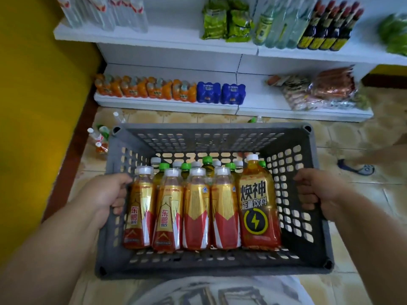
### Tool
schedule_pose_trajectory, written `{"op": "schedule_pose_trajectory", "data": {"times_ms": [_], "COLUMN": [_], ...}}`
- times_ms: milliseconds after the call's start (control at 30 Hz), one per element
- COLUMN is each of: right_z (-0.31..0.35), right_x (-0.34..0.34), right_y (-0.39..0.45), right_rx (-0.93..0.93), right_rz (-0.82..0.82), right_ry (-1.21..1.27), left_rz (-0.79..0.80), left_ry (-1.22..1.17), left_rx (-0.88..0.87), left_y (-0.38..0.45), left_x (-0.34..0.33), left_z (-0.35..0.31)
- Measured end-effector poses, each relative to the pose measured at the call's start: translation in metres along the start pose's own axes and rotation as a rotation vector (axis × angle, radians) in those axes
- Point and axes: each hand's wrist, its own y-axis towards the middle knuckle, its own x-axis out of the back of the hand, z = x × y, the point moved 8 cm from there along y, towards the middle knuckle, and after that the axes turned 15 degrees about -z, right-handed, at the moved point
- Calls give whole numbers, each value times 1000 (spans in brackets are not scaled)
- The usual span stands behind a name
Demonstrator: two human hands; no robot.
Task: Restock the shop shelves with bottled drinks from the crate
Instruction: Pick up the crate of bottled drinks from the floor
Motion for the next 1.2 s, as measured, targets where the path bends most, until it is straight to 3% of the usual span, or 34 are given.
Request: {"op": "schedule_pose_trajectory", "data": {"times_ms": [733, 967, 1200], "right_z": [248, 286, 284], "right_x": [-111, -151, -206], "right_y": [215, 260, 314], "right_rx": [8, -40, -133], "right_rz": [58, 16, -39], "right_ry": [-54, -26, 41], "left_rz": [-32, -6, 78], "left_ry": [-7, 52, 145], "left_rx": [62, 37, 35], "left_y": [197, 261, 355], "left_x": [-145, -180, -217], "left_z": [-227, -282, -319]}}
